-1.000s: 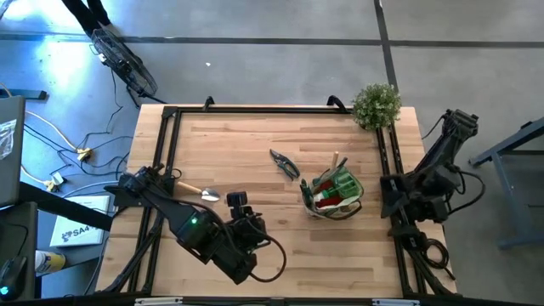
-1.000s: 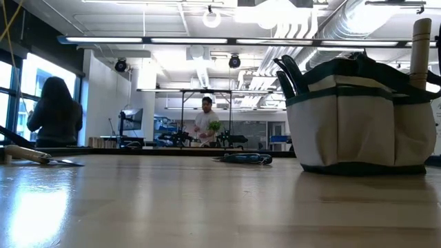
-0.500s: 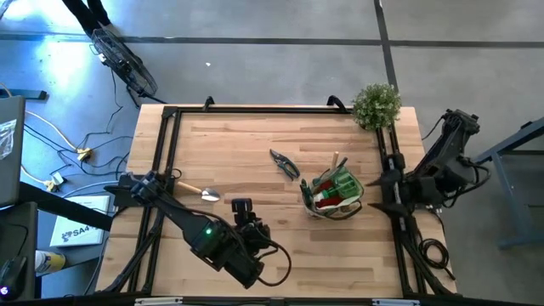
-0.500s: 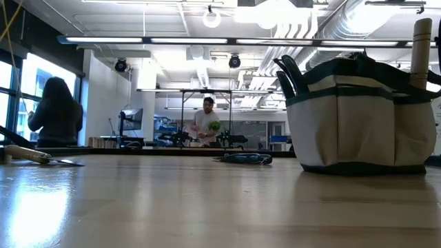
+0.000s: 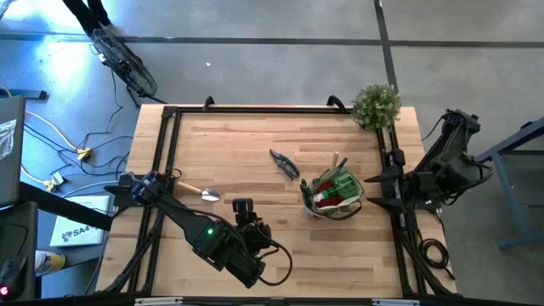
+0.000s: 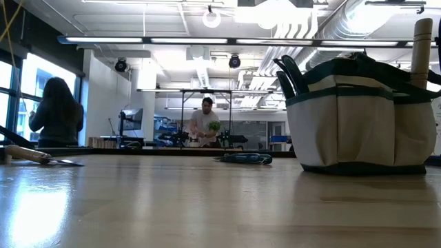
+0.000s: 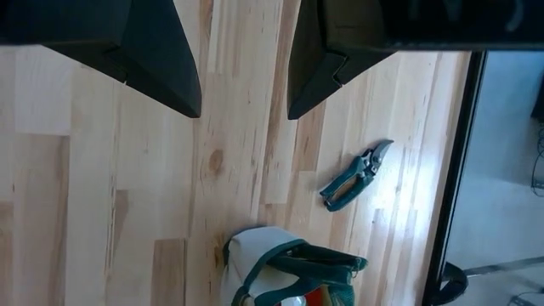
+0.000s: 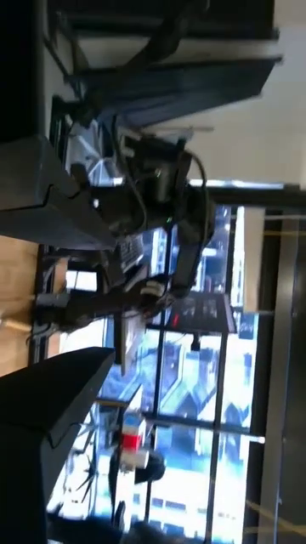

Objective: Pick & Place Garden tools in Gardening bag
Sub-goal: Adjust the gardening bag

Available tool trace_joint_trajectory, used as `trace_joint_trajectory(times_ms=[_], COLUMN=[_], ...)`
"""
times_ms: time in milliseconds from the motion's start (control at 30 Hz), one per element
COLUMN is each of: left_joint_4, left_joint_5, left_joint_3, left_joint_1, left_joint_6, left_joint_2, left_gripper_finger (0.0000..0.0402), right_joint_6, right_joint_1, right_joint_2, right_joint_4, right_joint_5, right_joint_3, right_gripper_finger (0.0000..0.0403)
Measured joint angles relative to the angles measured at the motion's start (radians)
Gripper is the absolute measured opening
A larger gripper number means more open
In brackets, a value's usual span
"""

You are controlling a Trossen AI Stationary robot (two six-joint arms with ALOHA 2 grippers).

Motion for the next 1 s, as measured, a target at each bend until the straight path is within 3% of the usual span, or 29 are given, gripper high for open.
trace_joint_trajectory(times_ms=[633, 833, 1000], left_joint_4=[0.018, 0.018, 0.018], left_joint_5=[-0.033, -0.034, -0.033], left_joint_3=[0.0, 0.0, 0.0], left_joint_1=[0.0, 0.0, 0.0], left_joint_6=[0.0, 0.0, 0.0], left_joint_2=[-0.001, -0.001, -0.001], left_gripper_finger=[0.0168, 0.0168, 0.0168], right_joint_6=[0.007, 0.076, 0.141], right_joint_1=[-0.023, -0.062, -0.109], right_joint_2=[0.097, 0.155, 0.177], right_joint_4=[-0.248, -0.378, -0.474], right_joint_5=[-0.01, -0.012, -0.078], right_joint_3=[0.233, 0.319, 0.369], right_gripper_finger=[0.019, 0.019, 0.019])
